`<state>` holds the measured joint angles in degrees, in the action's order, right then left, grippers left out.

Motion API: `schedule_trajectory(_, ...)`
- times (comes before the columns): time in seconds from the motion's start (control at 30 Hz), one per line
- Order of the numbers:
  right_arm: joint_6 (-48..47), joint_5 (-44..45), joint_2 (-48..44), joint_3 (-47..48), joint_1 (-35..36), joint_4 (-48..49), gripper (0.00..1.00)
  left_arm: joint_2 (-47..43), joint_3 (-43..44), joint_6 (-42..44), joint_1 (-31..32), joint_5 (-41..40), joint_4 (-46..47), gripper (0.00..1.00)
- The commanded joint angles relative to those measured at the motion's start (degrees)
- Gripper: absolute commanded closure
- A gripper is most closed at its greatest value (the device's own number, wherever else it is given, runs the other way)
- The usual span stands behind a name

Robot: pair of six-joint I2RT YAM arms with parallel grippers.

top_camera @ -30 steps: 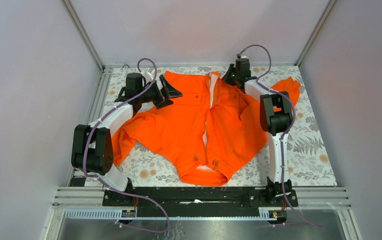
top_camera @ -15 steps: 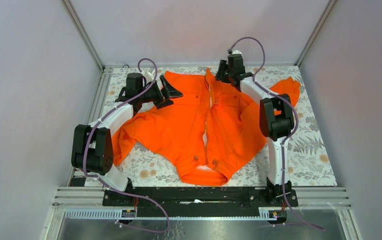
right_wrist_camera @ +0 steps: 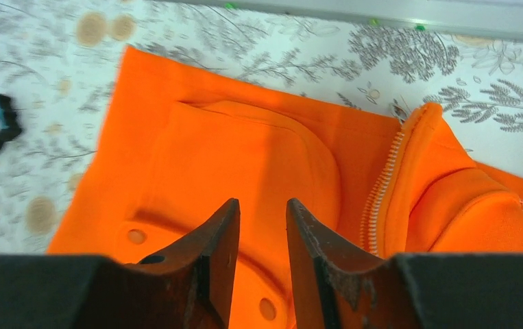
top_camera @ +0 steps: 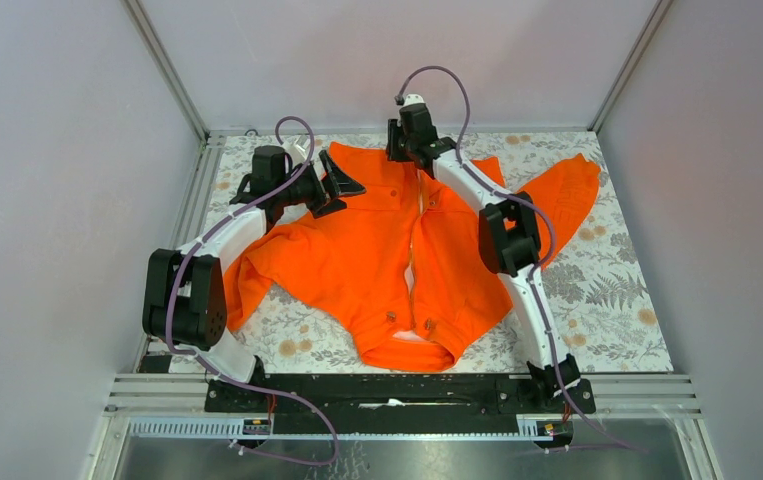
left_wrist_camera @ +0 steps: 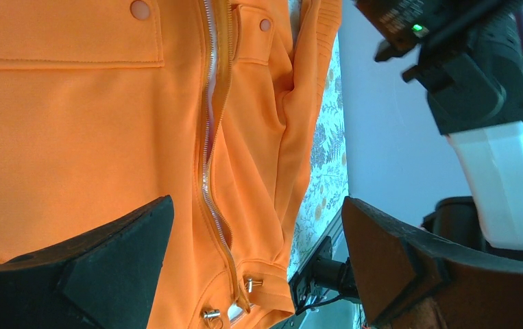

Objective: Zip up the jacket

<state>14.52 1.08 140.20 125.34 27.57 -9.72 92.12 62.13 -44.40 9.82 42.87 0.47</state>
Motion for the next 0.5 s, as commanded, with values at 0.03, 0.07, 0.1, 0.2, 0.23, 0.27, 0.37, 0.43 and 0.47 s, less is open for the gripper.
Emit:
schedule_trajectory(0.03, -1.66, 7.02, 8.37, 13.94, -0.33, -12.65, 0.65, -0.67, 2.23, 1.07, 0.19, 0.84, 1.99, 0.01)
schedule_trajectory(0.07, -1.68, 8.14, 8.84, 14.92, -0.33, -13.84, 0.65, -0.75, 2.21, 1.14, 0.19, 0.81, 1.99, 0.01)
schedule_trajectory(0.1, -1.88, 8.56, 8.67, 14.65, -0.33, -13.84, 0.65, -0.85, 2.27, 1.16, 0.26, 0.81, 1.99, 0.01)
schedule_trajectory(0.2, -1.88, 12.5, 7.53, 12.64, -0.26, -13.78, 0.67, -0.89, 2.23, 1.09, 0.28, 0.82, 1.99, 0.01)
schedule_trajectory(0.23, -2.1, 14.89, 7.02, 11.81, -0.2, -13.69, 0.67, -0.89, 2.22, 1.15, 0.33, 0.81, 1.96, 0.01)
schedule_trajectory(0.27, -2.5, 15.74, 6.71, 11.24, -0.16, -13.73, 0.67, -0.89, 2.23, 1.22, 0.36, 0.81, 1.98, 0.01)
schedule_trajectory(0.37, -3.58, 17.57, 6.58, 10.36, -0.15, -13.71, 0.67, -0.79, 2.24, 1.34, 0.61, 0.8, 1.97, 0.01)
schedule_trajectory(0.43, -3.86, 18.25, 6.89, 10.26, -0.15, -13.8, 0.65, -0.71, 2.23, 1.25, 0.72, 0.85, 1.99, 0.01)
schedule_trajectory(0.47, -3.96, 18.72, 7.09, 10.4, -0.15, -13.8, 0.62, -0.72, 2.28, 1.27, 0.68, 0.89, 1.99, 0.01)
